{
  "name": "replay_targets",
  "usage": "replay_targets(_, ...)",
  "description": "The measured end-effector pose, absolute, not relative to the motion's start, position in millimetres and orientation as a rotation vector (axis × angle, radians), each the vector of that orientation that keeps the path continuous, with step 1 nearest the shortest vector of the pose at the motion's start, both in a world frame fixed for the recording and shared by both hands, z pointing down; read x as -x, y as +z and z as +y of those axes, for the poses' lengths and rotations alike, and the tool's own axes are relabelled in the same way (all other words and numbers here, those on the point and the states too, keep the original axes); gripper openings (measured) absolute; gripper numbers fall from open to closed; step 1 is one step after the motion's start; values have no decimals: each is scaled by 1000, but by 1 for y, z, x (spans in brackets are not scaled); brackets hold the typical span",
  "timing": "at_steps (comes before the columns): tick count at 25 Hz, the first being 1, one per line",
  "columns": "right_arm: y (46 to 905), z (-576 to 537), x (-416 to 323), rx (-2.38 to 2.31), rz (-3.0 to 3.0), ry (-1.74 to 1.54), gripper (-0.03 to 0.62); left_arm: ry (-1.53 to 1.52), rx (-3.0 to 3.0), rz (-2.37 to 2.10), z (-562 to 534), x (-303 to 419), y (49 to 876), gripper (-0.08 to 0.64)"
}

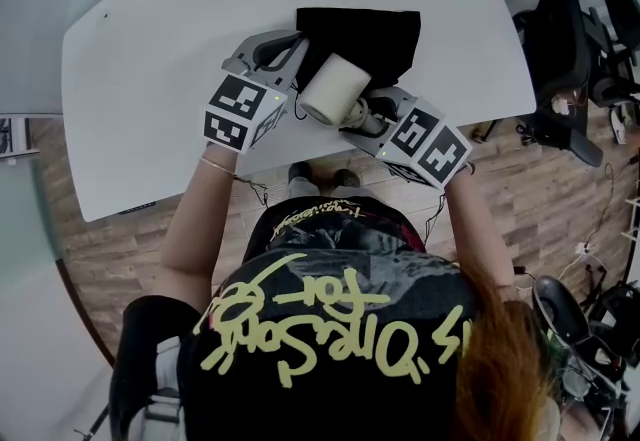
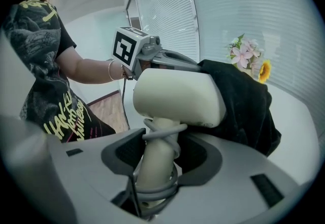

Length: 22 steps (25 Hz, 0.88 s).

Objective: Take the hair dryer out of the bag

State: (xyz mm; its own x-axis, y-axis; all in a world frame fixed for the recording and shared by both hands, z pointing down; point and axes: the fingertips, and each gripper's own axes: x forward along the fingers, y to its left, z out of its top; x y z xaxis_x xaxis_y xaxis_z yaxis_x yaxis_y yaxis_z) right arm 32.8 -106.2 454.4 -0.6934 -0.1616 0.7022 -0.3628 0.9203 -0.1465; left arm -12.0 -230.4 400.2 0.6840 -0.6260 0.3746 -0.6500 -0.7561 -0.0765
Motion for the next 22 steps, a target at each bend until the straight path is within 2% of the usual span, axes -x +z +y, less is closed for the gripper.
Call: replay_targets(22,438,-70,-63,-298,-2371,344,199,638,-2771,-1146,-220,-14,412,2)
